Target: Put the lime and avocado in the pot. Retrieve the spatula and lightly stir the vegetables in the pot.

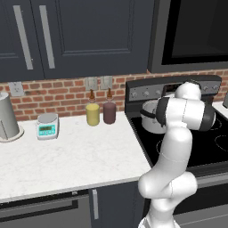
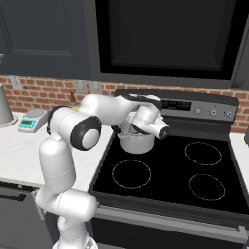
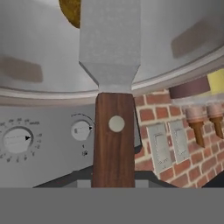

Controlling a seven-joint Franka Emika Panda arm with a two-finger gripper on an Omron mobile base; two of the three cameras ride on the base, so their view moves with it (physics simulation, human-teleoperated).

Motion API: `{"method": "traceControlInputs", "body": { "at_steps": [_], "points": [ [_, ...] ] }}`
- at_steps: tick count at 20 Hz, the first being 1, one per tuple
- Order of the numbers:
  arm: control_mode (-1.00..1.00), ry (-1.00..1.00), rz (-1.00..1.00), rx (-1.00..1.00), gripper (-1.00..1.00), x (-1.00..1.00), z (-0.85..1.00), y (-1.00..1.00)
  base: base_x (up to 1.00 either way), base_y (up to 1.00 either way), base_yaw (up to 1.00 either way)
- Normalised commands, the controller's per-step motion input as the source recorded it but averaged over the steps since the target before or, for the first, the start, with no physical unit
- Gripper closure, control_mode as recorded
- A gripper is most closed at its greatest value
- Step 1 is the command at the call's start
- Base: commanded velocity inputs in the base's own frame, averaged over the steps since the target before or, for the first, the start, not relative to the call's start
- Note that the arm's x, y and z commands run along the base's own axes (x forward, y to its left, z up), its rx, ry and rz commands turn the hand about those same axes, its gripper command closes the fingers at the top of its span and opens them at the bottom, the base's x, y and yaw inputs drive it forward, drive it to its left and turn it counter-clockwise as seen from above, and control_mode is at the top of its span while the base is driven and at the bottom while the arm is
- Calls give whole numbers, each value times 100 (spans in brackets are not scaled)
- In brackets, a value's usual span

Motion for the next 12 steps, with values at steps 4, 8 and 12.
{"method": "traceControlInputs", "body": {
  "at_steps": [4,8,12],
  "points": [
    [-100,-2,0,0,100,3,-12,-13,0,0,0],
    [-100,-4,0,0,100,2,-10,-10,0,0,0],
    [-100,-5,0,0,100,1,-9,-14,0,0,0]
  ]
}}
